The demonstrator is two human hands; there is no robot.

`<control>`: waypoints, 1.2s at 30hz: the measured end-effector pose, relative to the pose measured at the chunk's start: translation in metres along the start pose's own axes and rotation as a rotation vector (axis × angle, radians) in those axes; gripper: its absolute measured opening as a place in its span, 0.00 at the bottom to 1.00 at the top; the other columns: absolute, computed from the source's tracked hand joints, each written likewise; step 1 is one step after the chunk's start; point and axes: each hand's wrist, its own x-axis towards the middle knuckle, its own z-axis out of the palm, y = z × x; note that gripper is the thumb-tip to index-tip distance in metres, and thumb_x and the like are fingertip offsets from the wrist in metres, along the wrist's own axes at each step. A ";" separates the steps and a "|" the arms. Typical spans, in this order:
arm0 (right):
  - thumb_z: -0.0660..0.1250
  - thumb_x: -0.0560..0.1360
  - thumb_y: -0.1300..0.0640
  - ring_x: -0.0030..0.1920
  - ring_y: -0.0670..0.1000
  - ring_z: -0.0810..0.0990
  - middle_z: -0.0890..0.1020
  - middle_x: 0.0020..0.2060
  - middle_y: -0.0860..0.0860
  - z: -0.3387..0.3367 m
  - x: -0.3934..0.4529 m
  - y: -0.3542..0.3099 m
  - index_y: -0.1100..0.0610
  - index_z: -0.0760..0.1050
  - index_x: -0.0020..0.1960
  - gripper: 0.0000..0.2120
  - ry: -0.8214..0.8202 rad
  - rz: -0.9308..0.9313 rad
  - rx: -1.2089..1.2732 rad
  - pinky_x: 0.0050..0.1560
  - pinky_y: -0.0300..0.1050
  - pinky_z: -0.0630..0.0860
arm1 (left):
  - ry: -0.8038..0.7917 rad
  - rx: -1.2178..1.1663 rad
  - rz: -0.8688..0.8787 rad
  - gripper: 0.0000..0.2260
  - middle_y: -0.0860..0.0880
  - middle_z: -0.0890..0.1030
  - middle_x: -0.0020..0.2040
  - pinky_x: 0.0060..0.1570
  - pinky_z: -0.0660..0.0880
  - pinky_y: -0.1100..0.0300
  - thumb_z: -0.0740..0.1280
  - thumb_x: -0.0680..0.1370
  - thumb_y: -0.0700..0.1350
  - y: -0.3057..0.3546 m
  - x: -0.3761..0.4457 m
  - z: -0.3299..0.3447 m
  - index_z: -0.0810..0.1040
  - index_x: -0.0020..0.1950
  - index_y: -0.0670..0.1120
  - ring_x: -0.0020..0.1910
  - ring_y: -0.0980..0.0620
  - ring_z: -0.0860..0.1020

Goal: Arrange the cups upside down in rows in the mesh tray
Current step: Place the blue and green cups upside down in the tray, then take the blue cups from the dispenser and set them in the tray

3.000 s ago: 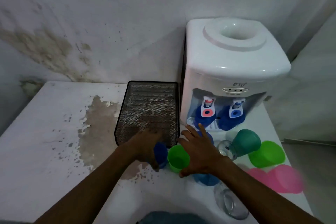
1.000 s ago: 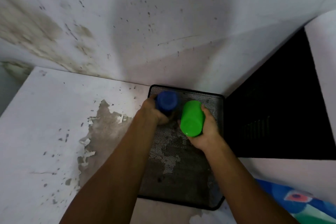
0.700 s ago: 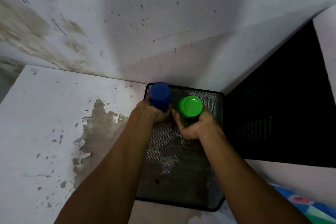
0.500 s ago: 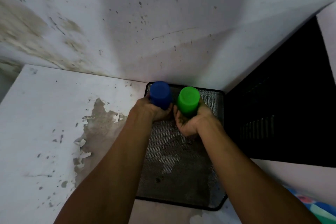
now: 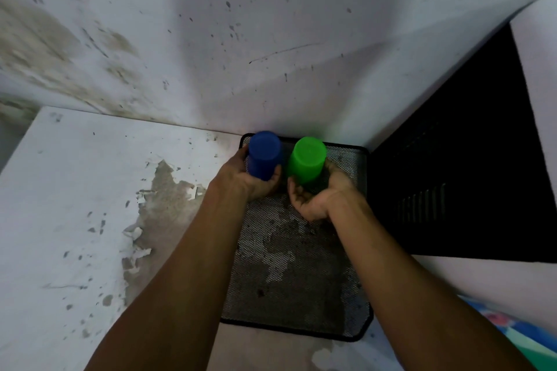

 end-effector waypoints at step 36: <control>0.73 0.68 0.54 0.48 0.49 0.80 0.83 0.48 0.47 -0.317 -0.171 0.076 0.51 0.77 0.54 0.15 0.343 -1.406 -1.567 0.53 0.45 0.78 | -0.326 2.184 0.960 0.29 0.47 0.76 0.61 0.54 0.75 0.62 0.76 0.68 0.42 -0.264 -0.079 -0.113 0.71 0.66 0.47 0.55 0.52 0.75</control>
